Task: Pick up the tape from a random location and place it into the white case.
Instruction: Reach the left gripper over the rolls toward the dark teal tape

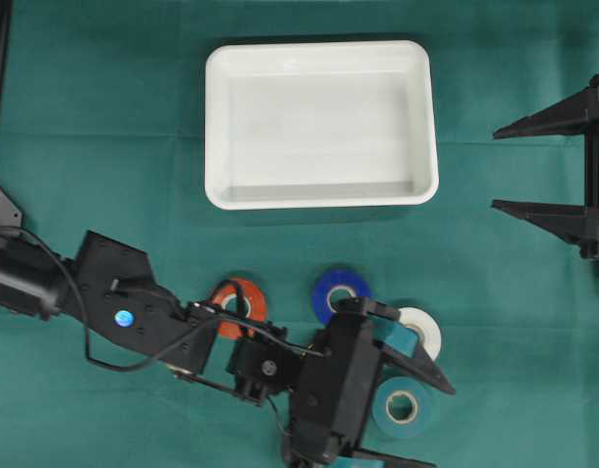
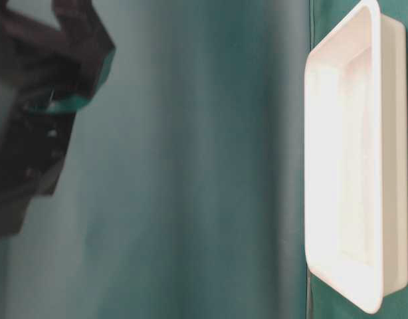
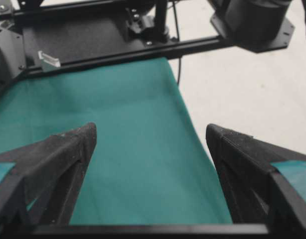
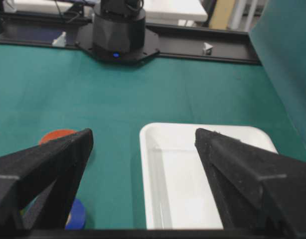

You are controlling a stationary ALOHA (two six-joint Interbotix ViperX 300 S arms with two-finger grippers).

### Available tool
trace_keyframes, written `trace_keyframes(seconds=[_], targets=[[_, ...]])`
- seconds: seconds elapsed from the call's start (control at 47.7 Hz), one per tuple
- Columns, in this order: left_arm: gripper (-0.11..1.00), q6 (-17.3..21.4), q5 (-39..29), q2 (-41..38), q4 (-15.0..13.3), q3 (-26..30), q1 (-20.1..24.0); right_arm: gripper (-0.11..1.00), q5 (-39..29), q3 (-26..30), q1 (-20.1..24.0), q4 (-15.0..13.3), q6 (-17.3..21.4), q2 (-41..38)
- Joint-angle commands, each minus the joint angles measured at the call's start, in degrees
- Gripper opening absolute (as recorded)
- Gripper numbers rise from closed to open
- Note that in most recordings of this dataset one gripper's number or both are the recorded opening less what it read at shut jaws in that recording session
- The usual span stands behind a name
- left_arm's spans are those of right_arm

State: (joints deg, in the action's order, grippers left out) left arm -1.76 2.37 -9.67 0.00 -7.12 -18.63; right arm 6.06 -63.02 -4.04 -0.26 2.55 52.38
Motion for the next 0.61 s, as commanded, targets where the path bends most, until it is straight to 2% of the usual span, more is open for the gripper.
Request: trace_keyframes(seconds=[0.0, 0.231, 0.587], targets=[[0.99, -0.2, -0.4, 0.4, -0.1, 2.4, -0.2, 0.93, -0.1, 1.6, -0.1, -0.1, -0.1, -0.3], [0.99, -0.1, -3.9, -0.8, -0.1, 4.8, -0.5, 0.93, -0.9, 1.6, -0.2, -0.1, -0.1, -0.2], [0.99, -0.4, -22.4, -5.0, -0.1, 13.8, -0.7, 0.93, -1.2, 1.8, -0.2, 0.0, -0.1, -0.2]])
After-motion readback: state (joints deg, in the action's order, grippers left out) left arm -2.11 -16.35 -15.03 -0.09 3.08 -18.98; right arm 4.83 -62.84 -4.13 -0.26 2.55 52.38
